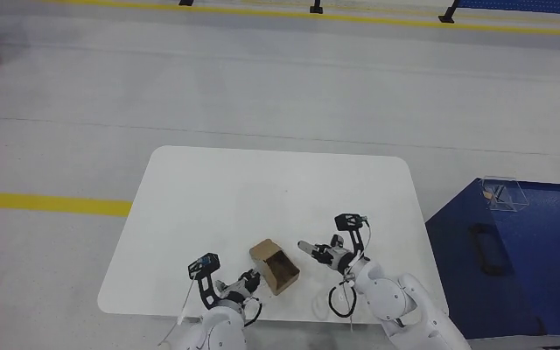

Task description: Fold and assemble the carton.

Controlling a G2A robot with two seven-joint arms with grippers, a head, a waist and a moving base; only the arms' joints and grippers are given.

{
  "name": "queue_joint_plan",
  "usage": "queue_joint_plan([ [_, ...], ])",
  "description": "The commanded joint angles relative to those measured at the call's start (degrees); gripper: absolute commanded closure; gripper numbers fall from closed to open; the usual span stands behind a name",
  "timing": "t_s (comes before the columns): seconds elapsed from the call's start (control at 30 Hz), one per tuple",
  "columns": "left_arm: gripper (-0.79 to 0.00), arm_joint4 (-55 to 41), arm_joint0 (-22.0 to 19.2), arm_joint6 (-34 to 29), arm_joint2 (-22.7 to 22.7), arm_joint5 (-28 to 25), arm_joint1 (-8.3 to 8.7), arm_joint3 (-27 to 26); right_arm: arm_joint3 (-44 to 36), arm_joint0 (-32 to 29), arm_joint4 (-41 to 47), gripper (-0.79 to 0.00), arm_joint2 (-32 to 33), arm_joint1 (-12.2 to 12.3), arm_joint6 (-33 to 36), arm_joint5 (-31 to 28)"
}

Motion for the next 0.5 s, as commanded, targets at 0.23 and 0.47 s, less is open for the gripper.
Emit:
queue_joint_plan([
  [0.23, -0.785, -2.2, -6.9, -2.9, 3.5, 3.2, -2.39, 8.0, 5.8, 4.2, -2.2, -0.785, -6.5, -1.6, 0.6, 1.0],
  [0.47, -0.785, -4.5, -6.2, -0.6, 1.0, 1.1, -3.03, 5.1, 7.6, 6.0, -1.1, -0.785, -7.2, -2.4, -1.8, 1.1],
])
